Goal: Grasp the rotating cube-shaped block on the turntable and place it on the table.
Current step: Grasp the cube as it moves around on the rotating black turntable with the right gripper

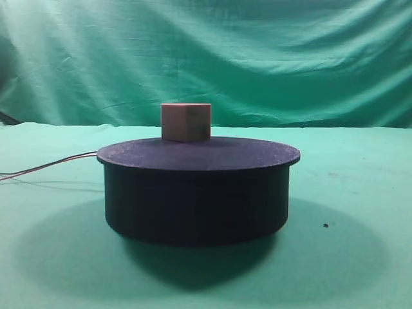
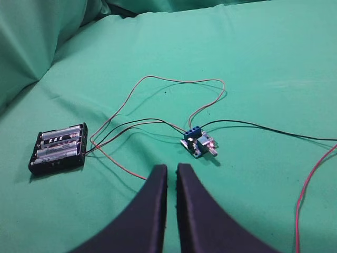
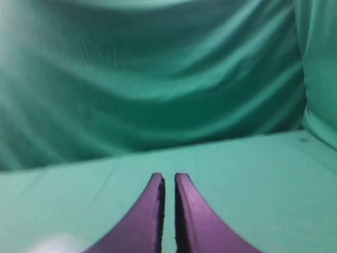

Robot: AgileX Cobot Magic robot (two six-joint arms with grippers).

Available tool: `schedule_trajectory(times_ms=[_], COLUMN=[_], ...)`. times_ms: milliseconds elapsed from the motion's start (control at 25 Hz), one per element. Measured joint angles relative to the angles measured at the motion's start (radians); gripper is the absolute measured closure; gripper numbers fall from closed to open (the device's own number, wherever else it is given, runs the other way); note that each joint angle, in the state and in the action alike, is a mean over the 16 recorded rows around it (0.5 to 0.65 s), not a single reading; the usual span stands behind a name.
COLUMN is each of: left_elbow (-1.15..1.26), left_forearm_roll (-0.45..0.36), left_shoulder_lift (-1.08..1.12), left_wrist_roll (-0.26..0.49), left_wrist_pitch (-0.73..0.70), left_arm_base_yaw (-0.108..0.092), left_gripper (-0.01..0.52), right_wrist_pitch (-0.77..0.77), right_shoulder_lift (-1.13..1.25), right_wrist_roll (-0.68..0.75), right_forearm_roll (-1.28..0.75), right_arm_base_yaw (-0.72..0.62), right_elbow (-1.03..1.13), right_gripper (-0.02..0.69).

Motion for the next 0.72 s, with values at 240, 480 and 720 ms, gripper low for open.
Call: schedule_trajectory(times_ms=[240,480,720], left_elbow=[0.0,0.0,0.0], left_forearm_roll=[0.0,0.0,0.0], left_shoulder_lift=[0.0,0.0,0.0], left_wrist_roll=[0.0,0.0,0.0], left_wrist_pitch=[0.0,0.0,0.0], left_arm_base_yaw=[0.0,0.0,0.0], left_gripper=[0.514,0.514,0.514], right_wrist_pitch=[0.045,0.303,0.528], right_shoulder_lift=[0.098,0.281,0.466], right_wrist_roll=[-0.006,-0.031,-0.056], right_forearm_roll=[0.047,0.025,0.016], right_arm_base_yaw=[0.0,0.001,0.016], right_elbow=[-0.141,-0.306,-0.408], right_gripper=[0.617,0.617,0.617])
